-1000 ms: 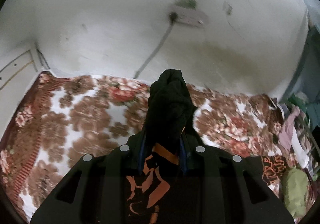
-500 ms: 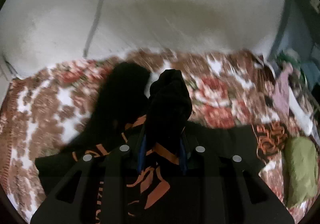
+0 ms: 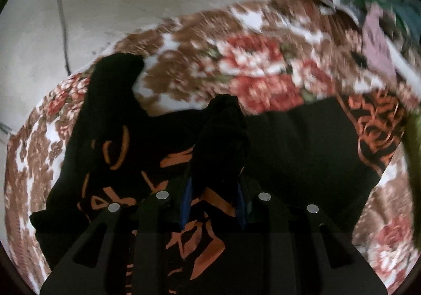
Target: Fold large clothes
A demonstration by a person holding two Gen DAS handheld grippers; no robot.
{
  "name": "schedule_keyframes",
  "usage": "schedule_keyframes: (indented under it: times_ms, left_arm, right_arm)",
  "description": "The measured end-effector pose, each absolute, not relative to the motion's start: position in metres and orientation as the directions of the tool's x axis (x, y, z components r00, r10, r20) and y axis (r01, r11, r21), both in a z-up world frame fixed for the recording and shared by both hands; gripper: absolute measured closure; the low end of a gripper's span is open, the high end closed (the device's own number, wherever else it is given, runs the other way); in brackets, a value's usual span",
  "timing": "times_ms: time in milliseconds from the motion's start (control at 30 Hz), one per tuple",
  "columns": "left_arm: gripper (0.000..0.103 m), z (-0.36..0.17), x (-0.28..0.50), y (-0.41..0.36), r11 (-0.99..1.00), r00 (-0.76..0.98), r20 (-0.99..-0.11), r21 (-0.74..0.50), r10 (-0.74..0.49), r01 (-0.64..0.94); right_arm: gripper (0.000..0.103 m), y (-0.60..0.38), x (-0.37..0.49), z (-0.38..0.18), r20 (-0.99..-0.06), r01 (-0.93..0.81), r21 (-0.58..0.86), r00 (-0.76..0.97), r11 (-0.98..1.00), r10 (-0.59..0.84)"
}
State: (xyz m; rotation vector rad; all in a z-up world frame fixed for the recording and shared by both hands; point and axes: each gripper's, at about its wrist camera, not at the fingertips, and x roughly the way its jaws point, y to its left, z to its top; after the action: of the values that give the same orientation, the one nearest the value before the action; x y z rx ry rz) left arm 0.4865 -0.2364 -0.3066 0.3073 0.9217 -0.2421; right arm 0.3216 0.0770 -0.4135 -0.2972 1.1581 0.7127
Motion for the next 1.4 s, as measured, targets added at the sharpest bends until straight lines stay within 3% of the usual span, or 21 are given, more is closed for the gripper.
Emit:
schedule_keyframes:
  times_ms: [200,233,267,333,500,600,767,833,967,1067,1233,1400]
  left_arm:
    - [0.066,-0.354,0.457,-0.284,0.84,0.578,-0.815,0.341,0.04,0.422]
    - [0.054,-0.361,0.454,-0.288,0.826,0.576,-0.815,0.363,0.057,0.431]
    - [0.028,-0.37,0.448,-0.295,0.793,0.577,-0.813,0.398,0.071,0.462]
    - [0.014,-0.374,0.437,-0.303,0.742,0.612,-0.786,0.458,0.082,0.489]
    - [0.012,-0.348,0.421,-0.306,0.729,0.595,-0.802,0.435,0.047,0.528]
    - [0.012,-0.281,0.427,-0.28,0.783,0.636,-0.771,0.383,-0.02,0.489]
    - [0.005,-0.174,0.474,-0.182,0.852,0.634,-0.769,0.279,-0.078,0.444]
    - [0.005,-0.16,0.492,-0.136,0.873,0.604,-0.791,0.219,-0.103,0.436]
    - [0.005,-0.183,0.511,-0.022,0.944,0.552,-0.827,0.09,-0.107,0.318]
    - [0.005,-0.234,0.505,0.038,0.977,0.503,-0.863,0.074,-0.038,0.201]
    - [0.006,-0.31,0.48,0.079,0.994,0.449,-0.893,0.01,-0.04,0.108]
    - [0.006,-0.343,0.477,0.091,0.993,0.442,-0.891,-0.072,-0.107,0.096]
  right_arm:
    - [0.005,0.059,0.318,-0.413,-0.877,-0.662,0.188,0.219,0.726,0.427]
    - [0.005,0.057,0.316,-0.412,-0.874,-0.667,0.19,0.22,0.721,0.434]
    - [0.005,0.054,0.315,-0.411,-0.869,-0.677,0.185,0.226,0.712,0.441]
    - [0.005,0.051,0.312,-0.41,-0.862,-0.688,0.176,0.238,0.704,0.448]
    - [0.005,0.048,0.31,-0.403,-0.859,-0.703,0.181,0.228,0.688,0.459]
    - [0.005,0.038,0.303,-0.394,-0.829,-0.727,0.125,0.297,0.675,0.474]
    - [0.005,0.016,0.303,-0.397,-0.839,-0.703,0.016,0.377,0.711,0.393]
    - [0.005,-0.003,0.311,-0.388,-0.832,-0.671,0.013,0.404,0.741,0.38]
    - [0.004,-0.059,0.337,-0.367,-0.828,-0.629,-0.001,0.437,0.778,0.352]
    - [0.005,-0.118,0.371,-0.352,-0.819,-0.542,-0.078,0.513,0.837,0.256]
    - [0.005,-0.186,0.435,-0.356,-0.844,-0.407,-0.14,0.526,0.903,0.106]
    - [0.004,-0.237,0.472,-0.378,-0.892,-0.252,-0.031,0.443,0.967,0.087]
